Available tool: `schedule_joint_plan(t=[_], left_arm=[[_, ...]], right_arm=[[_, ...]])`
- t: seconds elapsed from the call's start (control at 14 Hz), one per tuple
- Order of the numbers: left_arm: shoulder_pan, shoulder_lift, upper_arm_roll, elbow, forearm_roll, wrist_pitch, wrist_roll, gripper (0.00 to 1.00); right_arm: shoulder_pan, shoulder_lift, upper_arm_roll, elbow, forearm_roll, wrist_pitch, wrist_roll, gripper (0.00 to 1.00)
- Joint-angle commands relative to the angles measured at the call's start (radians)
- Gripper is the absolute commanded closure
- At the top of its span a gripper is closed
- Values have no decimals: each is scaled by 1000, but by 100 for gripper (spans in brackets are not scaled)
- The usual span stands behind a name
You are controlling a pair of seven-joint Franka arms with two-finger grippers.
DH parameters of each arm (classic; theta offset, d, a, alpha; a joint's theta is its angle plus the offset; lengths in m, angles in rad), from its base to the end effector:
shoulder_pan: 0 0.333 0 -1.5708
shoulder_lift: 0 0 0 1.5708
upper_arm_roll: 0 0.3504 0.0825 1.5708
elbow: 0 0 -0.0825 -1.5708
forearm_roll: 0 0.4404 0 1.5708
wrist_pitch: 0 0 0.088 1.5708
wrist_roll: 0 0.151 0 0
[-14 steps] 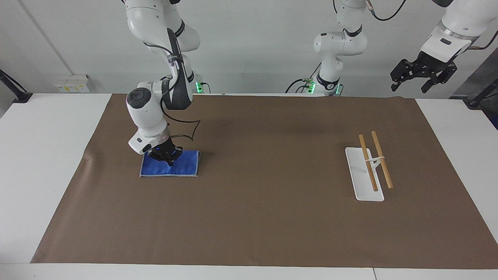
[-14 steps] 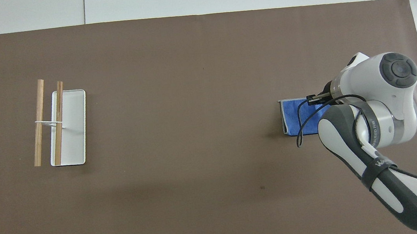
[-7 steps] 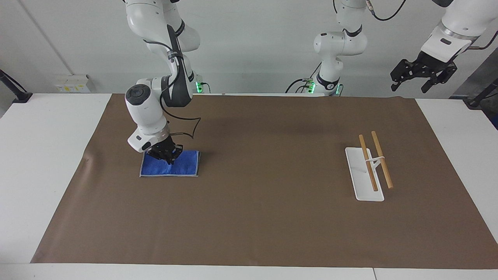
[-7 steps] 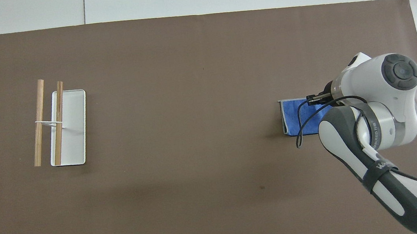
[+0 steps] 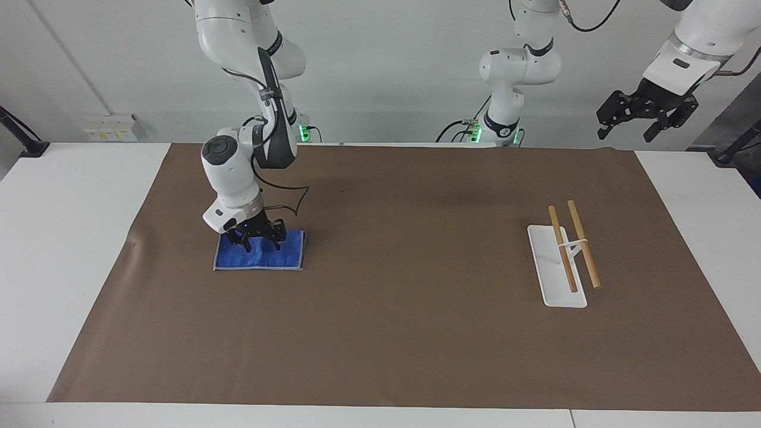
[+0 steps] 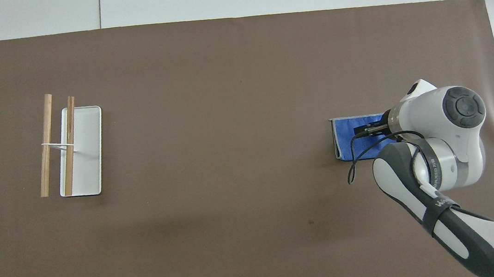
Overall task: Right arm passes towel to left arm to hang
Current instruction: 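Close the right gripper on the blue towel's edge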
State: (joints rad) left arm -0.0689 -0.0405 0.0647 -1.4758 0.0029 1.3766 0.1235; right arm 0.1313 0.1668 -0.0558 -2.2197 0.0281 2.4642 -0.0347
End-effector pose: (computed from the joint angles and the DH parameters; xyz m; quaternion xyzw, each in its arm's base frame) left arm 0.5725 -0.0011 0.6717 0.9975 -0.0636 -0.0293 0.0016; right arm 0.5992 0.0458 0.2571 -0.9982 -0.0450 -0.0389 0.0054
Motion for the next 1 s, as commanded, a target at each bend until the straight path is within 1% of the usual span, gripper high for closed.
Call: schedule_joint_plan(t=[0.0,0.21,0.36,0.43,0.5,0.64,0.71,0.79,0.93], left_arm=[[6,-30,-5,-37,17,10,-8,0],[6,-30,-5,-37,17,10,-8,0],[6,-30,-5,-37,17,10,-8,0],[6,-30,-5,-37,17,10,-8,0],[6,-30,-5,-37,17,10,-8,0],[6,-30,-5,-37,17,10,-8,0],[6,-30,-5,-37,17,10,-8,0],[6,-30,-5,-37,17,10,-8,0],[6,-30,-5,-37,17,10,-8,0]], right_arm=[[-38,0,8,-29,15,35,-65,0],[-39,13,10,-54,15,102,-60,0],[-41,13,10,-60,15,104,-68,0],[-39,13,10,-60,15,104,-67,9],[-39,17,10,-60,15,104,-67,28],[-39,22,10,-60,15,104,-65,71],[-38,22,10,-60,15,104,-53,90],[-38,22,10,-58,15,104,-42,100],[-35,22,10,-55,15,102,-5,100]])
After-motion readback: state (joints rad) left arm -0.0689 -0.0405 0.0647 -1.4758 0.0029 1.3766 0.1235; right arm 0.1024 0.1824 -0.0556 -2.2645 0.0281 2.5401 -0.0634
